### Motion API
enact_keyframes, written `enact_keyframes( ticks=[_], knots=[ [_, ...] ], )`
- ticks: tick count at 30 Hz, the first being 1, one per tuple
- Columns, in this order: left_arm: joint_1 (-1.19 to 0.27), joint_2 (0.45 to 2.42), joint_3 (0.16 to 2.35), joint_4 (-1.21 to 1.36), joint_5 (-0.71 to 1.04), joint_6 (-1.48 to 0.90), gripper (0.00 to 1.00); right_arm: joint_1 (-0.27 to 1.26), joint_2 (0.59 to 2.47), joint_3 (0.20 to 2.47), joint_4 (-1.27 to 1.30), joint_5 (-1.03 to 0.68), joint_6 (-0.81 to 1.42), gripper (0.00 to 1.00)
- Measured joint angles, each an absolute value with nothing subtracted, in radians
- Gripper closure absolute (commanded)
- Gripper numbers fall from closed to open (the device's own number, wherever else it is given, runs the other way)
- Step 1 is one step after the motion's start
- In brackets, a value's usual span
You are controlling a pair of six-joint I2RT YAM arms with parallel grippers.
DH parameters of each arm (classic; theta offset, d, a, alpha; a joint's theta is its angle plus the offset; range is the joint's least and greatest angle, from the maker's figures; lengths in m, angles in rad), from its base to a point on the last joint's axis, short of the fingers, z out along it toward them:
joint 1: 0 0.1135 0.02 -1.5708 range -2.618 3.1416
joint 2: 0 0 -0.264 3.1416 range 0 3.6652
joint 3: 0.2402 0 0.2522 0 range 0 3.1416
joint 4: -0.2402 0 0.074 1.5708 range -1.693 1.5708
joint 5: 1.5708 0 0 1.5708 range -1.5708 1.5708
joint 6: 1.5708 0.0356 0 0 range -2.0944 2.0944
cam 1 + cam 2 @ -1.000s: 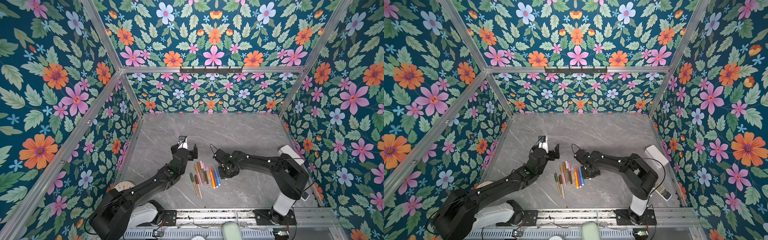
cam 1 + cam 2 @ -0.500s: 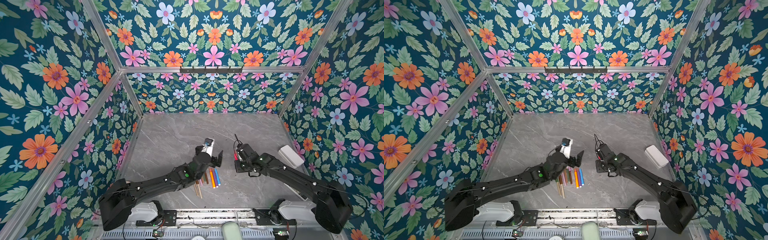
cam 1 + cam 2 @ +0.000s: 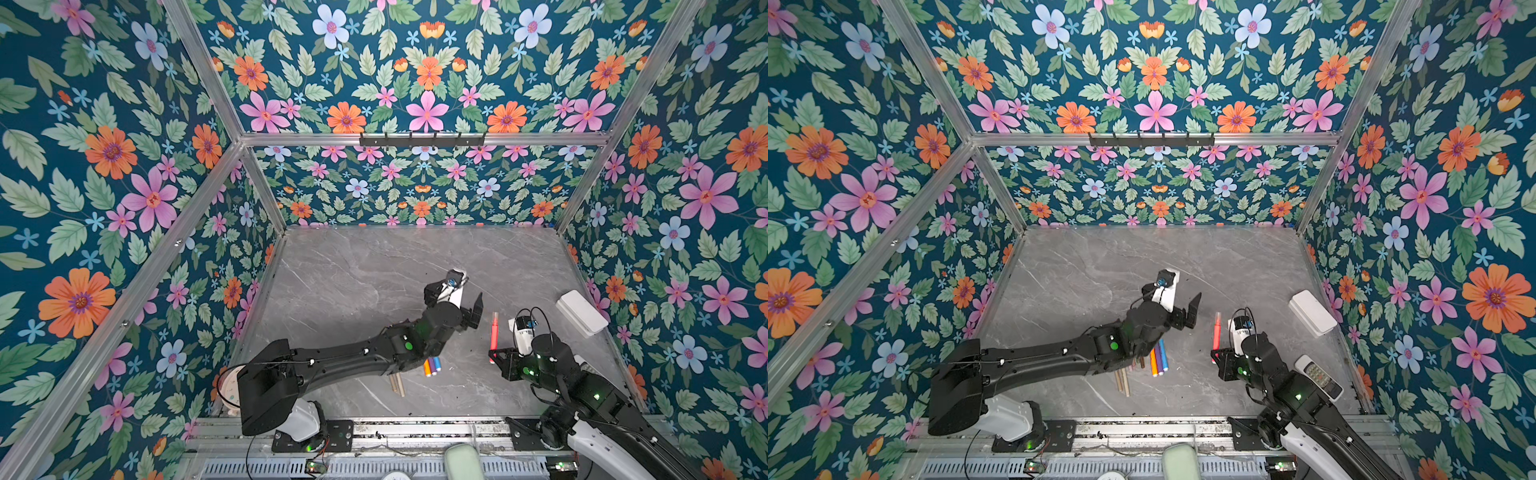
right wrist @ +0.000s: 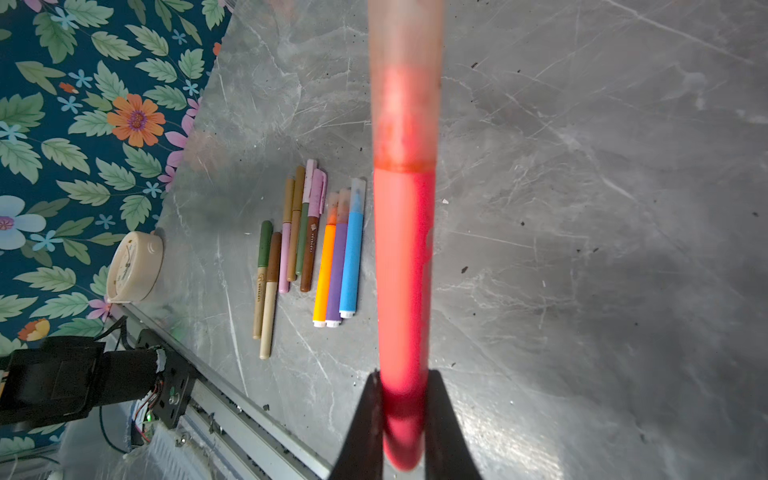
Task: Open the pen caps
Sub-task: 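Lift the pink highlighter with the right gripper while the left gripper moves toward it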
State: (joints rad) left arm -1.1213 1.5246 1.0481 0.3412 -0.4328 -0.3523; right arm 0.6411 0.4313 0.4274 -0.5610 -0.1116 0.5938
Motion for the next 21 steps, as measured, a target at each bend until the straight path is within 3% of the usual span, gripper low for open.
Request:
enact_keyframes(
  ticks=[5, 9, 13, 21],
  knots=[
    [-0.890, 1.583, 0.952, 0.414, -0.064, -0.624, 0.10, 0.641, 0.492, 0.463, -0.570, -0.131, 0.584, 1.00],
    [-0.862, 1.600, 0.943, 0.402, 0.125, -0.716, 0.15, 0.640, 0.597, 0.494, -0.516, -0.212, 0.561, 1.00],
    [-0.857, 1.585, 0.941, 0.404, 0.216, -0.754, 0.17, 0.640, 0.771, 0.546, -0.429, -0.321, 0.534, 1.00],
    [-0.848, 1.573, 0.919, 0.393, 0.376, -0.760, 0.40, 0.641, 0.978, 0.657, -0.308, -0.444, 0.480, 1.00]
  ],
)
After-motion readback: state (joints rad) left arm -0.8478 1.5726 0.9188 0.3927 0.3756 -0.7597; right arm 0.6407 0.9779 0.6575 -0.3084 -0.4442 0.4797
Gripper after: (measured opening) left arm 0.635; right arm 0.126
